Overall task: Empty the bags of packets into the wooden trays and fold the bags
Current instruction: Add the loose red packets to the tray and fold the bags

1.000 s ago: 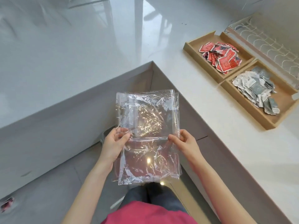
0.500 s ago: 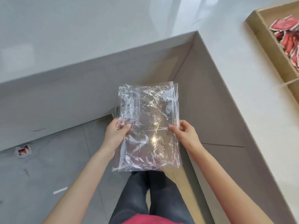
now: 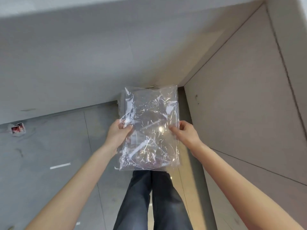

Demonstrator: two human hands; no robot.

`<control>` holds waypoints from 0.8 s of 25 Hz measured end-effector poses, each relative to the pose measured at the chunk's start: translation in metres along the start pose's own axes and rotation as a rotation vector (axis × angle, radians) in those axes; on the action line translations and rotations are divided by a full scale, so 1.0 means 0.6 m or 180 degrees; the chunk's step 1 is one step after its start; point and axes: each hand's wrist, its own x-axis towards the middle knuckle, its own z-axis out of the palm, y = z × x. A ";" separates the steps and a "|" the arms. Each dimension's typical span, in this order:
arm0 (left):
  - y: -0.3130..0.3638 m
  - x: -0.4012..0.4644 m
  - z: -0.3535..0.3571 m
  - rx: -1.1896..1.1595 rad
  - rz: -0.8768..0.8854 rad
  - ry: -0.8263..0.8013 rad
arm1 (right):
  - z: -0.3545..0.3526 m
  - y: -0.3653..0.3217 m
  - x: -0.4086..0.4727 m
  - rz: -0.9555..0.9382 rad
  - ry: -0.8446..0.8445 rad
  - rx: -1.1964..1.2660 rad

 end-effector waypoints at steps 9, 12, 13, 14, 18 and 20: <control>-0.095 0.179 0.063 -0.0078 -0.0368 0.0076 | 0.074 0.075 0.196 0.0241 0.0009 -0.0417; -0.123 0.236 0.085 0.0045 -0.0301 0.0155 | 0.101 0.097 0.255 0.0262 -0.0055 -0.0528; -0.131 0.254 0.091 0.0163 -0.0245 0.0204 | 0.109 0.101 0.274 0.0285 -0.0079 -0.0568; -0.139 0.272 0.095 0.0345 -0.0168 0.0268 | 0.117 0.106 0.291 0.0288 -0.0096 -0.0619; -0.164 0.345 0.114 0.1032 0.0079 0.0298 | 0.147 0.124 0.360 0.0272 -0.0148 -0.0865; -0.171 0.371 0.127 0.1160 0.0121 0.0188 | 0.159 0.138 0.389 0.0357 -0.0173 -0.0901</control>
